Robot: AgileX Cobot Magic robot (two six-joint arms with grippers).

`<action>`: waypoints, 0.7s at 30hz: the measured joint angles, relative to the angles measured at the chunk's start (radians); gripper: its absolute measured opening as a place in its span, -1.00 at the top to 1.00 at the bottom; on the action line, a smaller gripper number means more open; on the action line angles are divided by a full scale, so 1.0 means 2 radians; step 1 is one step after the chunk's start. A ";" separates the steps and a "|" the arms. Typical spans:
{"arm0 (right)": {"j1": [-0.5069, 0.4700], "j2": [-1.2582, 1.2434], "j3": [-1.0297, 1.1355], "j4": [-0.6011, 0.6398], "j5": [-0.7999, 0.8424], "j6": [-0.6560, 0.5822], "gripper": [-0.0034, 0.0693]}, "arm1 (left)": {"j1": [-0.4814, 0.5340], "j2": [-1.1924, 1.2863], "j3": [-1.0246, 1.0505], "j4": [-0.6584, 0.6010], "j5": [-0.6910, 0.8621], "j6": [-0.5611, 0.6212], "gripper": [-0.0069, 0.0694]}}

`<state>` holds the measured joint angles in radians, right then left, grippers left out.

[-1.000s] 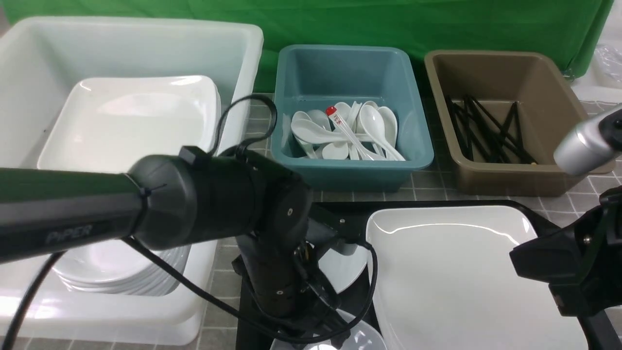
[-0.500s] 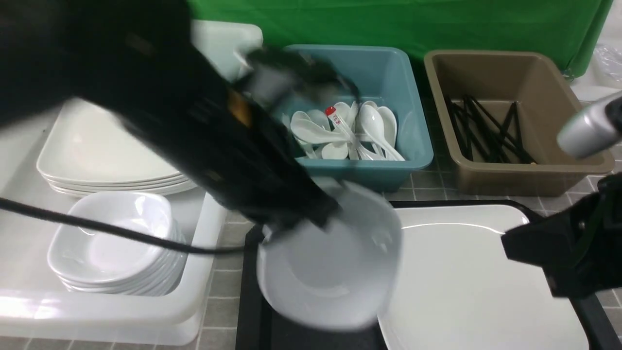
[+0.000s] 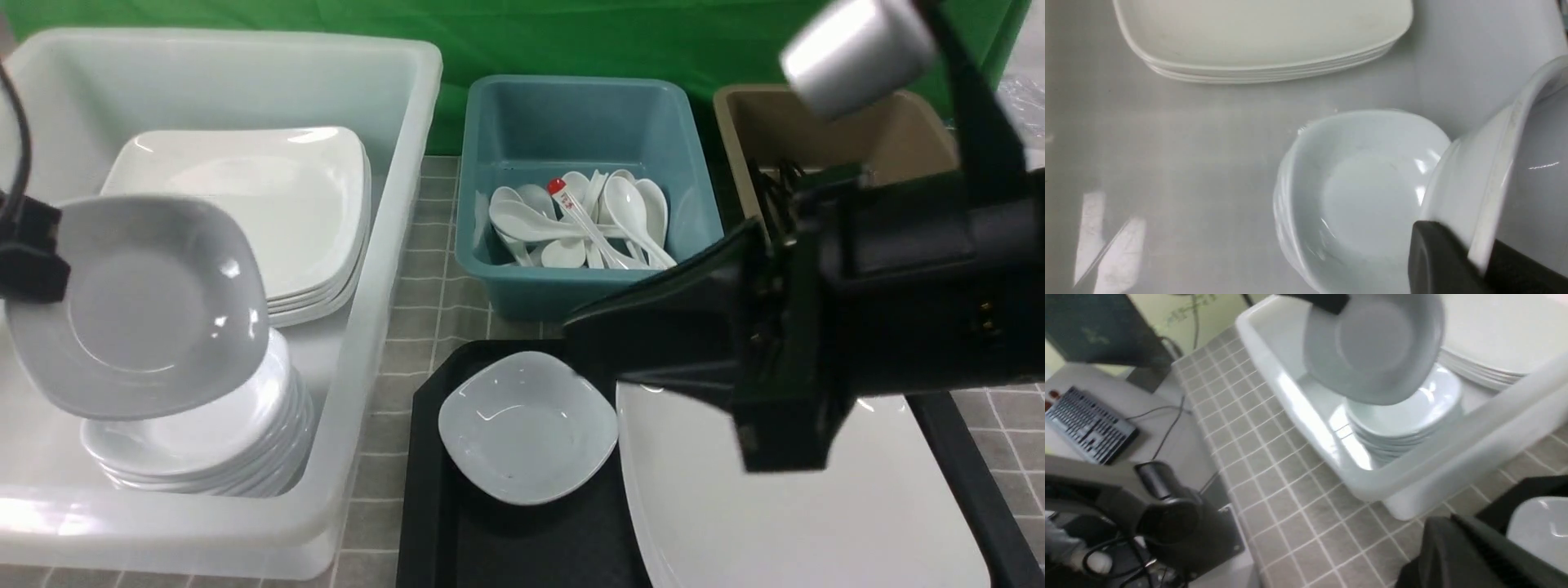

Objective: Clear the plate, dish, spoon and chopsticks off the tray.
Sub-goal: Use the left arm to put the small plate into the large storage box on the left

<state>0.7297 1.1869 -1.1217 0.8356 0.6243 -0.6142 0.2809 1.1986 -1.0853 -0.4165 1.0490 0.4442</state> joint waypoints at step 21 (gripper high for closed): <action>0.076 0.045 -0.014 -0.056 -0.022 0.010 0.84 | 0.019 0.112 -0.013 0.004 -0.021 -0.006 -0.12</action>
<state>0.8811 1.2778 -1.1504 0.7231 0.5808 -0.5948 0.3189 1.4235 -1.1119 -0.4079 1.0078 0.4314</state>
